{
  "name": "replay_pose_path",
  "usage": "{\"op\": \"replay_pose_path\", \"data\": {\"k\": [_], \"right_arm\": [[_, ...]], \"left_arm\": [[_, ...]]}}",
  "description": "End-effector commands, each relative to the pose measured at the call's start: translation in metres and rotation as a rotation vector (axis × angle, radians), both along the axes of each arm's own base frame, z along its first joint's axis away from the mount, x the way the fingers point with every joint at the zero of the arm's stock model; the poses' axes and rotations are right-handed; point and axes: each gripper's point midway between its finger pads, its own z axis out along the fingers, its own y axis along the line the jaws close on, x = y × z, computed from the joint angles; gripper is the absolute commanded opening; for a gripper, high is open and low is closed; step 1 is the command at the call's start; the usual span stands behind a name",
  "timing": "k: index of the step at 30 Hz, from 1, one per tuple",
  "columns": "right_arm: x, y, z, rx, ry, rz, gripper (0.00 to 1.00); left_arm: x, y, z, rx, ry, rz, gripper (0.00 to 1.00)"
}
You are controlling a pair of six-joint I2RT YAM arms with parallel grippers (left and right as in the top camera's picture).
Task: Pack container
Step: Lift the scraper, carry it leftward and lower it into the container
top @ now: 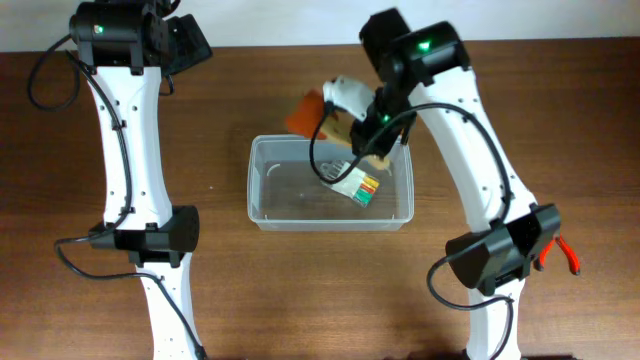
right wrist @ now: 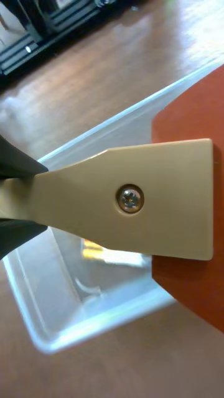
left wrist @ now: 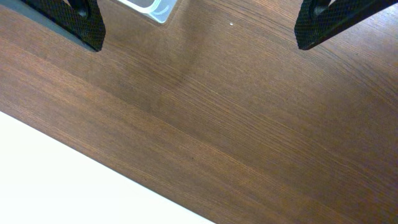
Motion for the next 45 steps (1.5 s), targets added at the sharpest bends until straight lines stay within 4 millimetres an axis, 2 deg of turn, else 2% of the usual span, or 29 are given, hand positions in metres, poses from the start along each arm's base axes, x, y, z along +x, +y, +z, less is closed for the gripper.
{"op": "replay_pose_path", "data": {"k": [1,6,11,12,14,25,33,40,45], "right_arm": [[-0.011,-0.004,-0.018,-0.035,0.052,0.021,0.09],[-0.016,-0.009,-0.053,-0.077,0.115,0.022,0.09],[-0.015,-0.009,-0.078,-0.082,0.126,0.022,0.09],[-0.014,-0.008,-0.082,-0.081,0.124,0.022,0.09],[-0.011,-0.008,-0.089,-0.078,0.116,0.02,0.17],[-0.003,-0.01,-0.118,-0.105,0.106,0.02,0.18],[-0.001,-0.011,-0.128,-0.122,0.116,0.019,0.18],[-0.002,-0.012,-0.128,-0.123,0.116,0.019,0.26],[0.0,-0.015,-0.128,-0.141,0.11,0.019,0.27]], "left_arm": [[-0.005,0.002,0.015,0.009,-0.034,-0.002,0.99],[-0.005,0.002,0.015,0.009,-0.034,-0.002,0.99],[-0.005,0.002,0.015,0.009,-0.034,-0.002,0.99],[-0.005,0.002,0.015,0.009,-0.034,-0.003,0.99],[-0.005,0.002,0.015,0.009,-0.034,-0.002,0.99],[-0.005,0.002,0.015,0.009,-0.034,-0.003,0.99],[-0.005,0.002,0.015,0.009,-0.034,-0.002,0.99],[-0.005,0.002,0.015,0.009,-0.034,-0.003,0.99],[-0.005,0.002,0.015,0.009,-0.034,-0.002,0.99]]}}
